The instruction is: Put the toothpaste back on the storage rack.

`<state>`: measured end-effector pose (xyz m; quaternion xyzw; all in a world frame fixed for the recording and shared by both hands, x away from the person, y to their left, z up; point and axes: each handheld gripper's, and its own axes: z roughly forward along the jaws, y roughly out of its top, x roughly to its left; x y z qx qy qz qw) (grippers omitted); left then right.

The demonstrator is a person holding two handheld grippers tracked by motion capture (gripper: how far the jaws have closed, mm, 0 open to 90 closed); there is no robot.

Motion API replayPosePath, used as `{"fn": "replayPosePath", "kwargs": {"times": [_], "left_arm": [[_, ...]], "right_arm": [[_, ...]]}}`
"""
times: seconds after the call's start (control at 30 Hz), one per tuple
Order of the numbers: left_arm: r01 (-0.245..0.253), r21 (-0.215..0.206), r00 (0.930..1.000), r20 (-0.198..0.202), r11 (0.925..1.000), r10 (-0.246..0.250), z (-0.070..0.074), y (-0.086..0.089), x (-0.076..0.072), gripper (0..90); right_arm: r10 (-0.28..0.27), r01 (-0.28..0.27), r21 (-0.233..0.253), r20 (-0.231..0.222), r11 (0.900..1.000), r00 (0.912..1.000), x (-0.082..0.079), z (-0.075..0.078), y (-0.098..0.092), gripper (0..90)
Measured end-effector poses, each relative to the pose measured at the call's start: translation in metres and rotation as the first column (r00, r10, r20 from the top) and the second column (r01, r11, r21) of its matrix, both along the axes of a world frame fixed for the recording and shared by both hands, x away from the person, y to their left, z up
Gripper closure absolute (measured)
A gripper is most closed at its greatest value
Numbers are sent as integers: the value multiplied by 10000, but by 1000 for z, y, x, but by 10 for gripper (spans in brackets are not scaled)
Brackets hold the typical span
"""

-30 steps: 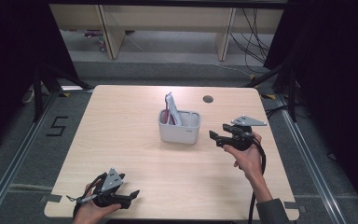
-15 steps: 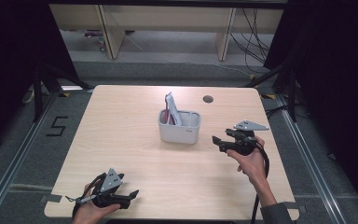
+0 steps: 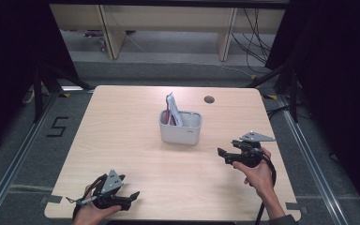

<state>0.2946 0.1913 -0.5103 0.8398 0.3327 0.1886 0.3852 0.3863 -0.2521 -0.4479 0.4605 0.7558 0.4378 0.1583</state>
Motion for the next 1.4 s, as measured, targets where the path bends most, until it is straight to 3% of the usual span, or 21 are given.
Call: {"fn": "replayPosePath", "kwargs": {"times": [0.1, 0.17, 0.2, 0.27, 0.3, 0.4, 0.43, 0.53, 0.57, 0.6, 0.73, 0.8, 0.83, 0.9, 1.07, 1.1, 1.13, 1.27, 1.3, 1.33, 1.4], "left_arm": [[-62, -2, 9999, -145, 10000, 62, 1, 0, -1, 193], [42, 271, 9999, -123, 9996, -39, 1, 2, 0, 193], [72, 192, 9999, -111, 9998, -69, 0, 2, 0, 193], [57, 178, 9998, -178, 9998, -54, 0, 2, -1, 193], [66, 250, 9999, -83, 9997, -64, 1, 2, 0, 193], [-29, 101, 9999, -107, 9999, 30, 0, 2, 0, 193], [-24, 114, 10000, -94, 9999, 25, 0, 2, 0, 193], [-95, -13, 9999, -141, 10000, 95, -1, 0, -1, 193], [-29, 103, 9999, -132, 9999, 30, 0, 1, -1, 193], [-14, 84, 9999, -134, 10000, 15, 0, 1, -1, 193], [-120, -38, 9998, -141, 9999, 120, -1, 1, -1, 193], [-60, 82, 9999, -136, 9999, 61, 0, 1, -1, 192], [24, 166, 9999, -163, 9999, -22, 0, 2, -1, 192], [-12, 124, 10000, -81, 9999, 13, 0, 2, 0, 191], [-4, 83, 9999, -147, 10000, 5, 0, 2, -1, 191], [-33, 97, 9999, -123, 9999, 35, 0, 1, -1, 191], [-7, 86, 9999, -150, 10000, 8, 0, 1, -1, 191], [-43, 38, 10000, -57, 10000, 43, -1, 1, -1, 190], [-16, 4, 9999, -101, 10000, 17, -1, 1, -1, 190], [-6, 12, 9999, -110, 10000, 6, -1, 1, -1, 190], [-17, 289, 9999, -108, 9996, 20, 0, 2, 0, 190]], "right_arm": [[-213, 214, 60, -254, 9998, 9995, -4, 0, 1, 206], [-257, 258, 59, -171, 9996, 9995, -5, -2, 1, 205], [-145, 144, -183, -80, 9997, 9999, -6, -2, -1, 201], [-118, 118, 15, -101, 9999, 9999, -9, -4, -2, 191], [-223, 221, -61, -386, 9997, 9990, -13, -3, -1, 182], [-170, 168, -49, -376, 9998, 9991, -18, -6, -1, 179], [-75, 72, -287, -104, 9996, 9999, -20, -8, -3, 179], [7, -2, 96, -442, 10000, 9990, -25, -10, -2, 179], [-4, 3, -36, -259, 10000, 9997, -26, -11, -3, 178], [-158, 176, 272, -663, 9995, 9977, -29, -12, -1, 179], [121, -127, -168, -385, 9998, 9992, -32, -15, -4, 179], [30, -29, 13, -743, 10000, 9972, -36, -16, -1, 179], [113, -112, 22, -480, 9999, 9988, -36, -19, 0, 179], [152, -149, 47, -731, 9999, 9972, -39, -21, 1, 179], [340, -346, -114, -461, 9993, 9984, -43, -25, 0, 179], [179, -168, 130, -927, 9998, 9955, -48, -24, 3, 179], [232, -233, 0, -647, 9997, 9976, -48, -25, 2, 179], [546, -554, -130, -569, 9984, 9969, -53, -27, 0, 179], [506, -510, -26, -825, 9987, 9953, -56, -27, 2, 178], [592, -607, -226, -599, 9979, 9964, -58, -30, 1, 177], [589, -593, -45, -656, 9982, 9961, -61, -31, 3, 178]]}}
